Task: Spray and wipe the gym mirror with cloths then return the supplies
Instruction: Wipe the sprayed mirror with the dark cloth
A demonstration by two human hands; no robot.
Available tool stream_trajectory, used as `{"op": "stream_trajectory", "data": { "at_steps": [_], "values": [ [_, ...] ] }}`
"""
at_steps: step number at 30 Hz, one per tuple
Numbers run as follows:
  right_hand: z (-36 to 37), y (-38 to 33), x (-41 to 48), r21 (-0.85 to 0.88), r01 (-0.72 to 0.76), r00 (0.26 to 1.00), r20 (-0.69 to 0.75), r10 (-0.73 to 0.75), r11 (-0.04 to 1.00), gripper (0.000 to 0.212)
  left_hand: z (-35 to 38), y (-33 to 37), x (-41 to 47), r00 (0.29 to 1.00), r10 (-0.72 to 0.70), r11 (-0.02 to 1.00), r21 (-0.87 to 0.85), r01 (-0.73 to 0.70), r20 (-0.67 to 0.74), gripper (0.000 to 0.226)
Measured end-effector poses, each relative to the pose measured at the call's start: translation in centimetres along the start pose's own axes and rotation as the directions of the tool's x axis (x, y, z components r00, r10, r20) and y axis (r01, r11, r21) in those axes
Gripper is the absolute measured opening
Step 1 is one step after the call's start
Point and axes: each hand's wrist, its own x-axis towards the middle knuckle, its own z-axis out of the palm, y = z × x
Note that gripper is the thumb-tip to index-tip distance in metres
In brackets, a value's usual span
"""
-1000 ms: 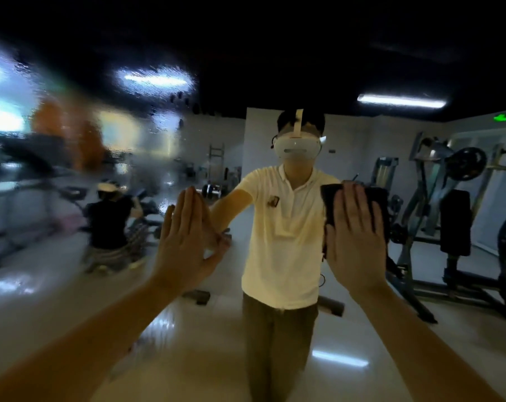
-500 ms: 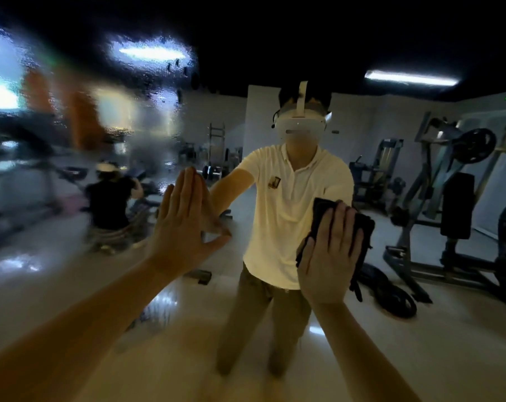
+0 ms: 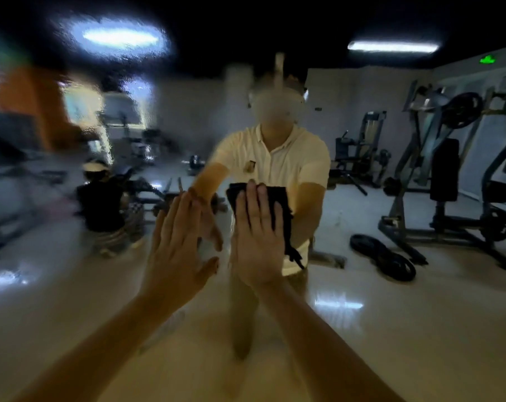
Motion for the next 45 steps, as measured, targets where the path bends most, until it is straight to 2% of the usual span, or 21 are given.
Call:
{"op": "stream_trajectory", "data": {
  "at_steps": [2, 5, 7, 10, 13, 16, 19, 20, 21, 27, 30, 31, 33, 35, 37, 41, 43, 45],
  "values": [
    [0.1, -1.5, -0.5, 0.044, 0.085, 0.991, 0.103, -0.089, 0.995, 0.06, 0.6, -0.5, -1.2, 1.0, -0.007, 0.999, -0.035, 0.007, -0.006, 0.11],
    [-0.7, -0.6, -1.9, 0.052, 0.222, 0.951, 0.211, -0.228, 0.974, 0.066, 1.4, 0.3, -2.1, 0.998, 0.06, 0.995, -0.075, -0.062, -0.029, 0.104],
    [-1.4, 1.8, -3.4, -0.008, 0.211, 0.955, 0.217, -0.204, 0.977, 0.068, 2.2, 1.3, -2.2, 0.995, 0.101, 0.989, -0.105, -0.103, -0.025, 0.101],
    [-2.8, 7.1, -6.6, -0.037, 0.015, 0.987, 0.163, -0.009, 0.999, 0.071, 3.7, 2.5, -2.2, 0.997, 0.073, 0.99, -0.121, -0.072, -0.001, 0.106],
    [-4.8, 12.0, -9.6, -0.143, -0.227, 0.96, 0.133, 0.246, 0.963, 0.073, 5.0, 2.8, -2.3, 0.997, 0.071, 0.994, -0.087, -0.071, -0.002, 0.113],
    [-6.1, 15.4, -12.7, -0.225, -0.454, 0.864, 0.123, 0.488, 0.862, 0.073, 6.1, 2.3, -2.3, 0.994, 0.108, 0.994, -0.009, -0.108, -0.015, 0.117],
    [-5.6, 16.1, -15.0, -0.152, -0.704, 0.7, 0.022, 0.714, 0.694, 0.074, 6.6, 2.0, -2.4, 0.992, 0.127, 0.991, 0.049, -0.126, -0.025, 0.12],
    [-5.0, 15.4, -15.3, -0.116, -0.747, 0.66, -0.006, 0.751, 0.655, 0.074, 6.5, 2.0, -2.4, 0.992, 0.125, 0.991, 0.053, -0.123, -0.025, 0.12],
    [-4.2, 14.3, -15.2, -0.084, -0.758, 0.65, -0.014, 0.76, 0.647, 0.074, 6.5, 2.0, -2.4, 0.992, 0.122, 0.991, 0.052, -0.121, -0.02, 0.12],
    [0.2, 4.9, -12.5, 0.0, -0.525, 0.851, 0.014, 0.525, 0.851, 0.072, 5.3, 1.3, -2.4, 0.989, 0.146, 0.989, 0.03, -0.147, 0.033, 0.124],
    [2.0, 0.1, -11.6, -0.011, -0.246, 0.964, 0.102, 0.245, 0.969, 0.065, 3.6, 0.6, -3.2, 0.965, 0.259, 0.966, -0.006, -0.259, 0.05, 0.111],
    [2.5, -1.3, -11.8, -0.012, -0.103, 0.98, 0.172, 0.104, 0.995, 0.065, 3.1, 0.4, -3.8, 0.953, 0.291, 0.957, -0.002, -0.292, 0.083, 0.111],
    [3.1, -2.6, -12.7, -0.017, 0.134, 0.953, 0.276, -0.125, 0.991, 0.062, 2.7, 0.0, -5.4, 0.938, 0.317, 0.946, 0.028, -0.323, 0.14, 0.121],
    [3.1, -1.7, -13.4, -0.037, 0.207, 0.938, 0.291, -0.187, 0.978, 0.06, 2.8, -0.2, -6.8, 0.931, 0.334, 0.938, 0.045, -0.344, 0.148, 0.128],
    [2.4, 0.5, -14.3, -0.06, 0.149, 0.955, 0.267, -0.128, 0.987, 0.066, 3.3, 0.2, -7.4, 0.925, 0.35, 0.931, 0.049, -0.361, 0.15, 0.129],
    [-0.2, 6.0, -18.0, -0.098, -0.139, 0.968, 0.196, 0.156, 0.985, 0.074, 5.1, 2.3, -7.6, 0.928, 0.32, 0.943, 0.028, -0.331, 0.191, 0.118],
    [-1.6, 8.5, -20.1, -0.106, -0.3, 0.929, 0.194, 0.315, 0.948, 0.075, 6.1, 3.0, -7.8, 0.939, 0.284, 0.953, 0.053, -0.299, 0.191, 0.109],
    [-2.9, 10.7, -22.1, -0.105, -0.487, 0.843, 0.202, 0.498, 0.867, 0.078, 6.9, 3.3, -7.9, 0.943, 0.263, 0.958, 0.059, -0.28, 0.204, 0.105]
  ]
}}
